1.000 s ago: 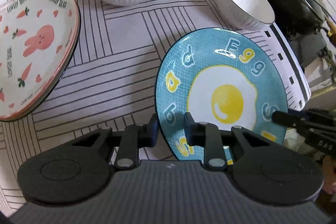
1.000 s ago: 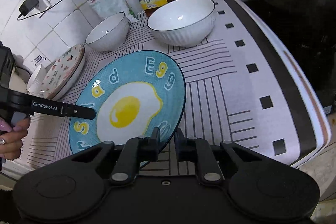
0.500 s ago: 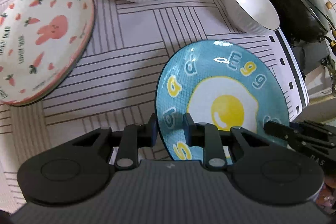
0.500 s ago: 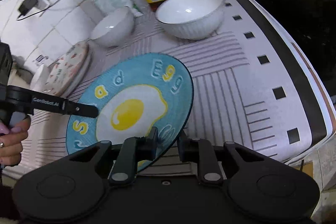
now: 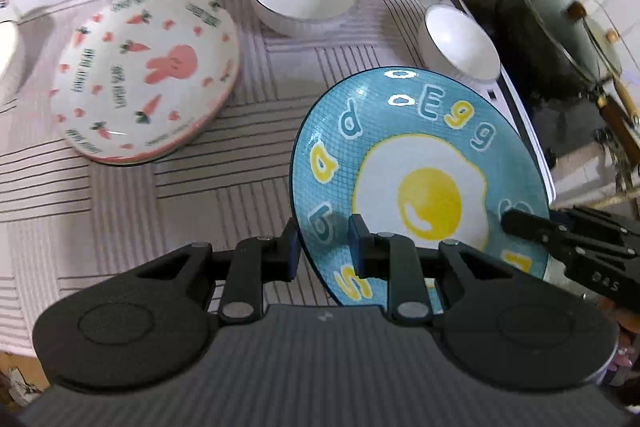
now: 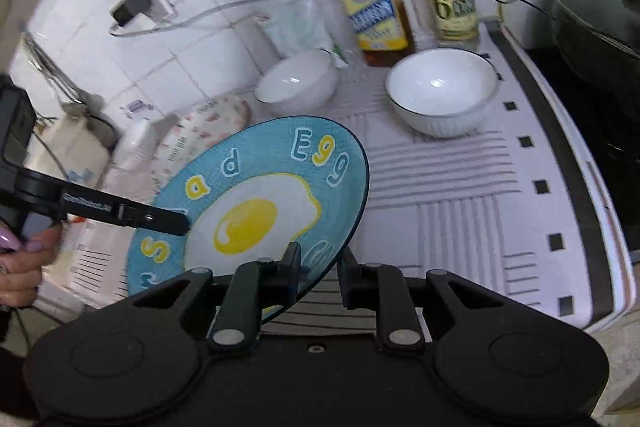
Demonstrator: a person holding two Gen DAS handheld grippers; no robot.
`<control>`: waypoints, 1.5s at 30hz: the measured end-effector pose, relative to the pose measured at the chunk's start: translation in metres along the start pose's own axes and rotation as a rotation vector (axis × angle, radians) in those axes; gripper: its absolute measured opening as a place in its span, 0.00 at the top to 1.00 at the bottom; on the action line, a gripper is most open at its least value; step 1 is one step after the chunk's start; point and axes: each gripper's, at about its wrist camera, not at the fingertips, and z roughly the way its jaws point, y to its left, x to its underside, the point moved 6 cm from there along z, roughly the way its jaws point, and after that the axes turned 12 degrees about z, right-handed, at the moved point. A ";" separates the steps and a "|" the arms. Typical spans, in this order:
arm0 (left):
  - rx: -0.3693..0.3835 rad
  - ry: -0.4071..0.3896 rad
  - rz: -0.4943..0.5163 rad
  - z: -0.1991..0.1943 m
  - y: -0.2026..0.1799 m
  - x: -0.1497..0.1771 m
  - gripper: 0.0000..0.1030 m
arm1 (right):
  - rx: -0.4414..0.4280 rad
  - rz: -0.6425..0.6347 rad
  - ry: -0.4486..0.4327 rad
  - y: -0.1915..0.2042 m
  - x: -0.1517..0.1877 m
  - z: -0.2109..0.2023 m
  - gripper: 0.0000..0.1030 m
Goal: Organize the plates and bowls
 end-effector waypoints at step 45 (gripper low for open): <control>0.011 -0.102 -0.173 -0.049 0.222 -0.023 0.76 | -0.055 -0.071 0.078 0.179 -0.046 0.117 0.76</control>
